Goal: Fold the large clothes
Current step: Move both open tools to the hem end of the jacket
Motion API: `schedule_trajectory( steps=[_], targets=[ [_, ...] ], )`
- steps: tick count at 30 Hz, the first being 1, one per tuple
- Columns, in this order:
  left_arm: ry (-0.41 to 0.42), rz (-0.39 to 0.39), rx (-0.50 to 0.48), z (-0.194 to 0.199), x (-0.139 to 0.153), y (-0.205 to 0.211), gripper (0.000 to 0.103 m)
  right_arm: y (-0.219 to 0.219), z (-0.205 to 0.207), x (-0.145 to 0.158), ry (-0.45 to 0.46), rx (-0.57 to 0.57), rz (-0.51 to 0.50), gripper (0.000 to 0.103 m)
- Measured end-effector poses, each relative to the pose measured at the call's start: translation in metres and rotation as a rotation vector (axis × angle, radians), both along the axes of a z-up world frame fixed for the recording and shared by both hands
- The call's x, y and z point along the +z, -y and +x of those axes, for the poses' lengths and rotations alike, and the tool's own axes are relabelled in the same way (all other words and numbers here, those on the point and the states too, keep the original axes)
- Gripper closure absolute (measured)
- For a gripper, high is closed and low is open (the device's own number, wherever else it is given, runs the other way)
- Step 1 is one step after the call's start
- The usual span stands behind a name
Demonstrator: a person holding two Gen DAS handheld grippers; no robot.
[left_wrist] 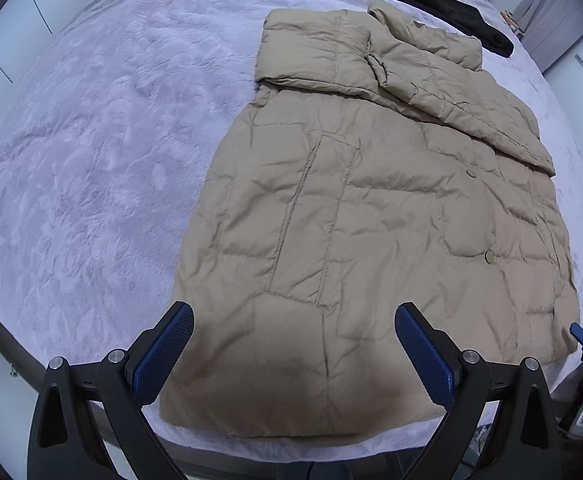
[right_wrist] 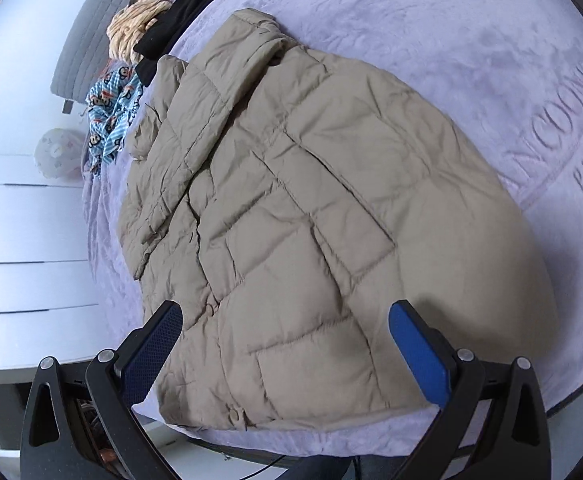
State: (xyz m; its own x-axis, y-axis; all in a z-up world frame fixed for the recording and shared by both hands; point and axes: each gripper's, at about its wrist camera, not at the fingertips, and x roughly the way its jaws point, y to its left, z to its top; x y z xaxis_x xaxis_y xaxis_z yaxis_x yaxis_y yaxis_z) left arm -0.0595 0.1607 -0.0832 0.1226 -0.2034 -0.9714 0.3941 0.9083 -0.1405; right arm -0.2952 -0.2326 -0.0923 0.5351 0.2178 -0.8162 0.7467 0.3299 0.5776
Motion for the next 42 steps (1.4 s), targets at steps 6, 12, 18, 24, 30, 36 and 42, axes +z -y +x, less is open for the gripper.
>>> schedule_trajectory(
  steps=[6,12,18,24,30,36,42],
  targets=[
    [-0.043,-0.042,0.040,-0.020,0.007,-0.039,0.002,-0.025,-0.024,-0.004,-0.005,-0.064,0.065,0.000],
    [-0.096,-0.054,0.147,-0.046,0.002,-0.064,0.002,-0.028,-0.033,-0.004,-0.017,-0.038,0.089,0.000],
    [-0.153,-0.085,0.218,-0.067,-0.009,-0.059,0.002,-0.015,-0.048,0.003,-0.031,-0.014,0.084,0.000],
    [-0.224,-0.157,0.296,-0.074,-0.023,-0.058,0.002,0.006,-0.076,-0.015,-0.048,-0.111,0.147,0.000],
    [-0.284,-0.255,0.374,-0.065,-0.043,-0.059,0.002,0.009,-0.087,-0.038,-0.074,-0.151,0.195,0.000],
    [-0.296,-0.320,0.381,-0.049,-0.052,-0.045,0.002,0.007,-0.084,-0.057,-0.031,-0.184,0.258,0.000],
    [-0.345,-0.404,0.381,-0.040,-0.060,-0.031,0.019,0.004,-0.076,-0.070,0.031,-0.249,0.319,0.000]
  ],
)
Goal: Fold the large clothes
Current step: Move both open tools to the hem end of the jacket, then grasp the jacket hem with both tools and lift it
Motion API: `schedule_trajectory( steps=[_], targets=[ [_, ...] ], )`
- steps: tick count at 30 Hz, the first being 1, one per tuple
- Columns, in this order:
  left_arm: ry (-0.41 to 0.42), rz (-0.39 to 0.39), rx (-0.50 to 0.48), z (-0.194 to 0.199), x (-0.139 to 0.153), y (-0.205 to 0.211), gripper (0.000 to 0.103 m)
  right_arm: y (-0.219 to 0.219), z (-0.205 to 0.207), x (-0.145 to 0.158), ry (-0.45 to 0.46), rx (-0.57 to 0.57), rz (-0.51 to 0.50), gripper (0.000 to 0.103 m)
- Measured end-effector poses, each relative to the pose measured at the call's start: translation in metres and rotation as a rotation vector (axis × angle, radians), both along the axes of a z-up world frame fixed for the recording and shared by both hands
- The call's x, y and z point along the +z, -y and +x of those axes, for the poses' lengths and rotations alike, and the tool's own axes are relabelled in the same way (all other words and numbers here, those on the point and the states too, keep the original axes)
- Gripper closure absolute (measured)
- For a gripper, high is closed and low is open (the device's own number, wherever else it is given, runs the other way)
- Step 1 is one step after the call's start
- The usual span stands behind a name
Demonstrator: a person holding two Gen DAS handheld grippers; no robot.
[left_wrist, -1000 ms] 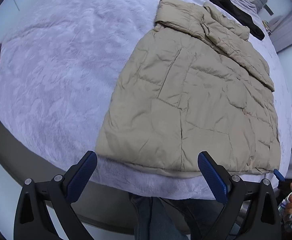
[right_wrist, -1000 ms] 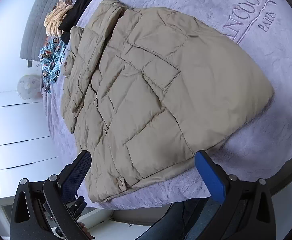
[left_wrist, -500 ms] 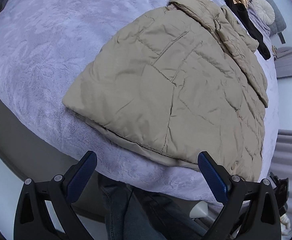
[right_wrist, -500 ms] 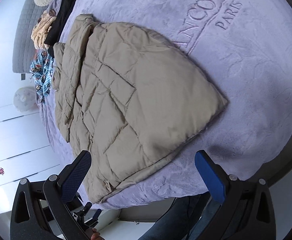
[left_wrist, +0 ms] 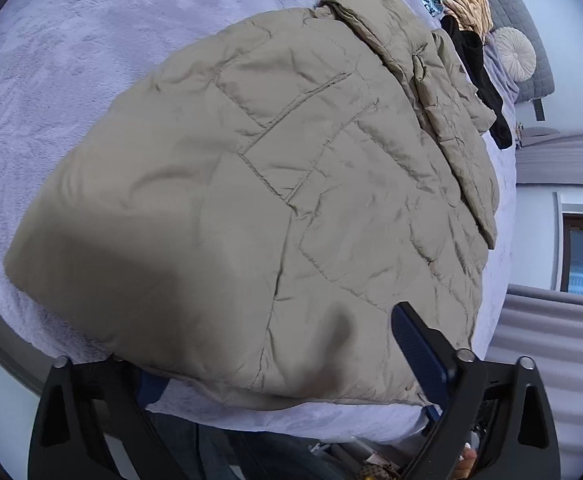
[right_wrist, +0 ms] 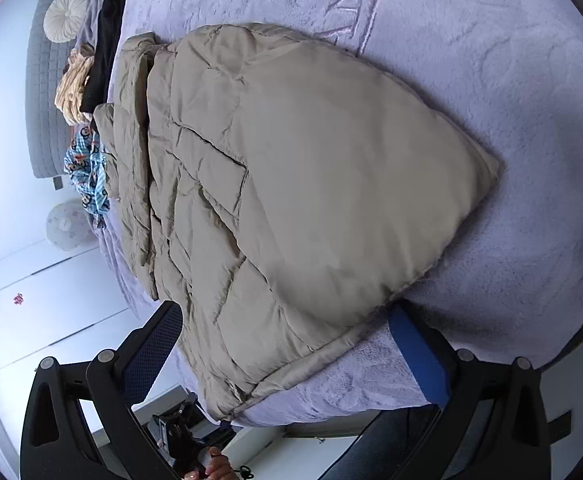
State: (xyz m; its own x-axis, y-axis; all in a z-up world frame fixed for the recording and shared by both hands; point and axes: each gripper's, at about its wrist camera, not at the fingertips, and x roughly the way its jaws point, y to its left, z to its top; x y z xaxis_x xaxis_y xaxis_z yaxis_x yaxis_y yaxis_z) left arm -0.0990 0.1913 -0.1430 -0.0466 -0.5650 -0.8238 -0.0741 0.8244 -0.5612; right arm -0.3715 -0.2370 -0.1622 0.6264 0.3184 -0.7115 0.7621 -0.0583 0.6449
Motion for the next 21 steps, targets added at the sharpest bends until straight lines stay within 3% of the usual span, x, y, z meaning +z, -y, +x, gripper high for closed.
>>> schedule_trajectory(
  steps=[1,2,3,4,6,8,9,10,13,21],
  targets=[
    [-0.008,-0.009,-0.010,0.002,-0.001,0.003,0.026,0.000,0.001,-0.002,0.011,-0.016,0.012,0.000],
    [-0.012,-0.010,-0.019,0.003,-0.002,0.006,0.044,-0.001,0.000,-0.004,0.014,-0.034,0.018,0.001],
    [-0.016,-0.012,-0.035,0.005,-0.002,0.008,0.070,-0.001,0.000,-0.006,0.014,-0.050,0.023,0.001],
    [-0.018,-0.015,-0.050,0.006,-0.002,0.010,0.079,-0.001,-0.002,-0.007,0.014,-0.070,0.030,0.003],
    [0.004,-0.019,-0.059,0.009,0.003,0.011,0.082,-0.001,-0.005,-0.012,0.030,-0.114,0.057,0.013],
    [0.041,-0.033,-0.077,0.013,0.013,0.012,0.089,-0.003,-0.009,-0.015,0.036,-0.147,0.085,0.052],
    [0.059,-0.039,-0.090,0.014,0.019,0.013,0.089,-0.003,-0.010,-0.016,0.036,-0.156,0.087,0.062],
    [0.081,-0.041,-0.105,0.016,0.026,0.014,0.089,-0.003,-0.010,-0.015,0.033,-0.160,0.078,0.084],
    [0.144,-0.049,-0.152,0.022,0.046,0.020,0.089,-0.005,-0.005,-0.002,0.043,-0.143,0.017,0.091],
    [0.269,-0.082,-0.239,0.048,0.091,0.029,0.089,0.001,0.020,0.048,0.072,-0.037,-0.147,0.093]
  ],
)
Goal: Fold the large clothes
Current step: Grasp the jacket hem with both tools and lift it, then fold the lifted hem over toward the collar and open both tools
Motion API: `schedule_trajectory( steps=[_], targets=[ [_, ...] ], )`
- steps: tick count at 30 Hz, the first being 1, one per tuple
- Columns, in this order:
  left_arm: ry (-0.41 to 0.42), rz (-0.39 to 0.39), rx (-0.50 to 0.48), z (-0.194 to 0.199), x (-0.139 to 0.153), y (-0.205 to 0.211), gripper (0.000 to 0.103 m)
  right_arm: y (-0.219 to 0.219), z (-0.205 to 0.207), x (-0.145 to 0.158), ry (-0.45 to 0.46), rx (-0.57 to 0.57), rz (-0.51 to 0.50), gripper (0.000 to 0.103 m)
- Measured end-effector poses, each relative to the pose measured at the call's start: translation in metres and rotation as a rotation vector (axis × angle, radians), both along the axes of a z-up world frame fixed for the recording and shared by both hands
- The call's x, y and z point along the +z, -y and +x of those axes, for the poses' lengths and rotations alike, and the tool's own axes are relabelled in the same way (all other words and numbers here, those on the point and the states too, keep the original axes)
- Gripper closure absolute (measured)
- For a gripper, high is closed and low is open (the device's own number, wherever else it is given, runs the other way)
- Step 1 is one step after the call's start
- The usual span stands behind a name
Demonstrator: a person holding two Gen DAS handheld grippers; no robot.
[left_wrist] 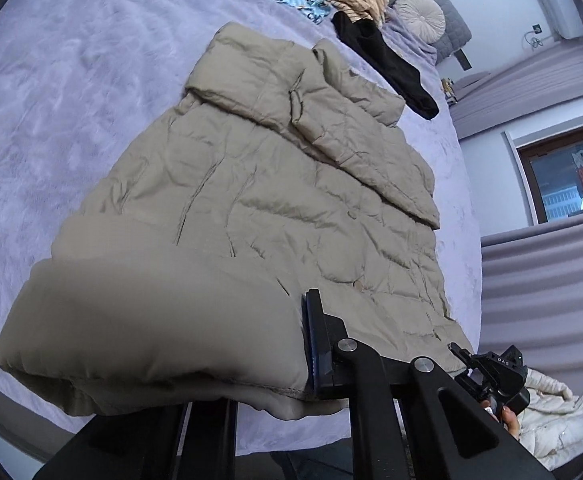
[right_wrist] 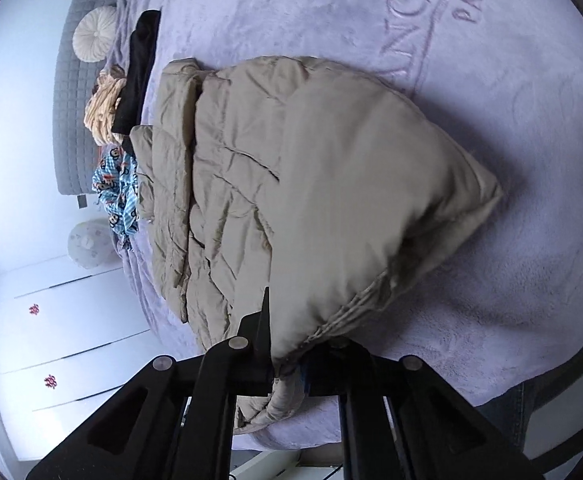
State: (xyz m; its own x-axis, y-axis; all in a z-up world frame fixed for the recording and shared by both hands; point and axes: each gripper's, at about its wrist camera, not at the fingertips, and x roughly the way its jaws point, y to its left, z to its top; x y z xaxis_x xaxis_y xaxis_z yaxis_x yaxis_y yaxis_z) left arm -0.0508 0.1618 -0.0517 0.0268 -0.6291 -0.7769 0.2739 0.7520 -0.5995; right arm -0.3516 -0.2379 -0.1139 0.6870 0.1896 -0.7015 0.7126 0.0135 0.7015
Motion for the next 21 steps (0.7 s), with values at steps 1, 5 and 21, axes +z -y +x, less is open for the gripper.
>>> schedule_trajectory(
  steps=[1,5,21],
  targets=[
    [0.021,-0.006,-0.005,0.005,0.008,0.002,0.089,0.003,0.005,0.009,0.008,0.017,-0.019,0.094],
    [0.112,-0.009,-0.006,0.026,0.040,0.014,0.089,0.019,0.035,0.044,0.047,0.113,-0.111,0.094],
    [0.328,0.110,0.146,0.164,0.076,0.119,0.089,0.124,0.262,0.123,0.026,0.505,-0.483,0.094]
  ],
)
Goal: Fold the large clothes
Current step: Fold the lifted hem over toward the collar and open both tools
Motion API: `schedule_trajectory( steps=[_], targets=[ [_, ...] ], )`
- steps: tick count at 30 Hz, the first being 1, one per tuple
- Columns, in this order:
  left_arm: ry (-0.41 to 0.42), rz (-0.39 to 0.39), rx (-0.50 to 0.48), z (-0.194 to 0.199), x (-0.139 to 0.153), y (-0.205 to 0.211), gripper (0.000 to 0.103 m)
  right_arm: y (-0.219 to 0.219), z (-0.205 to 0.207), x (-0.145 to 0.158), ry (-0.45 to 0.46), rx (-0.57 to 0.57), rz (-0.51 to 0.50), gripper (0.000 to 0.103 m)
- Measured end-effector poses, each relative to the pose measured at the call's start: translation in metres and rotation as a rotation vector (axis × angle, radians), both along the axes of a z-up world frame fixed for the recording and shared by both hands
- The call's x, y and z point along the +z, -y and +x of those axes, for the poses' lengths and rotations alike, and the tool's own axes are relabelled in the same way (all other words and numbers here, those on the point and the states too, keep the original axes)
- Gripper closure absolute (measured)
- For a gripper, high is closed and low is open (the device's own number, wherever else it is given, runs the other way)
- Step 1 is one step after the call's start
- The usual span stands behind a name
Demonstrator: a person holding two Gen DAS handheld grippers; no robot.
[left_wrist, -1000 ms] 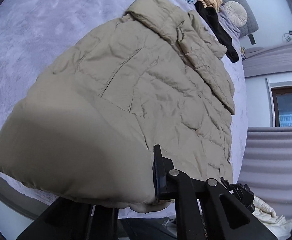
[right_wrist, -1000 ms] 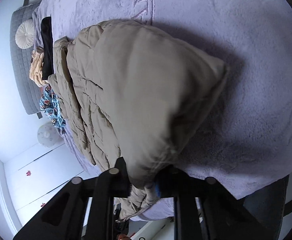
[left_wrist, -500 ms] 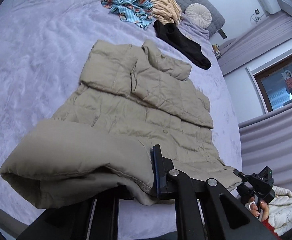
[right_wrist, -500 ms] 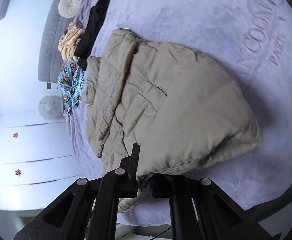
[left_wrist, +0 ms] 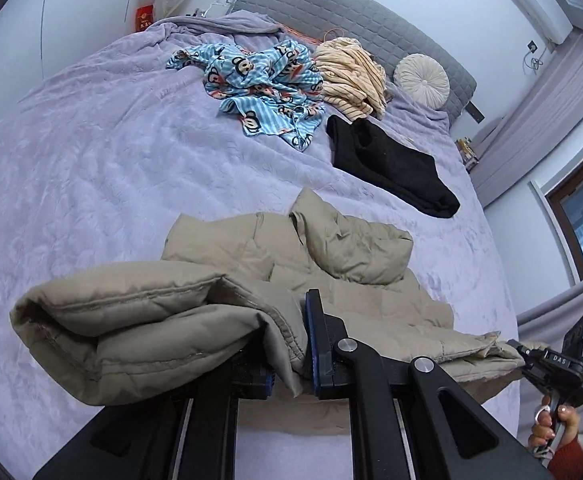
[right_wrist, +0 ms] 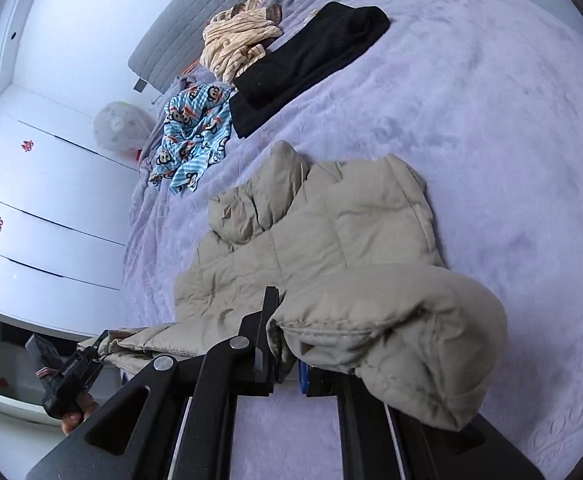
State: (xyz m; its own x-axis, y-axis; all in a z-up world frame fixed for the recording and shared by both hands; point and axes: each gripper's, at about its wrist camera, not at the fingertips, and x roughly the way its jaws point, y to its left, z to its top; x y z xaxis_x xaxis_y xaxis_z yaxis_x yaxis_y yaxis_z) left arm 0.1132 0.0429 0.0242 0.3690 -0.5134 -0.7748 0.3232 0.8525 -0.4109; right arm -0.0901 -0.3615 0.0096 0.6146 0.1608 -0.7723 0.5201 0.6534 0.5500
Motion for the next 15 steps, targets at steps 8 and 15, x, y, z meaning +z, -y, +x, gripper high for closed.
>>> schedule_trajectory(
  steps=[8,15],
  targets=[
    [-0.063,0.132,-0.057,0.079,-0.075,0.047,0.089,0.031,0.084,-0.060,-0.095,-0.066,-0.021,0.094],
    [-0.125,0.203,-0.101,0.114,-0.133,0.072,0.089,0.050,0.116,-0.109,-0.140,-0.099,0.032,0.094]
  ],
)
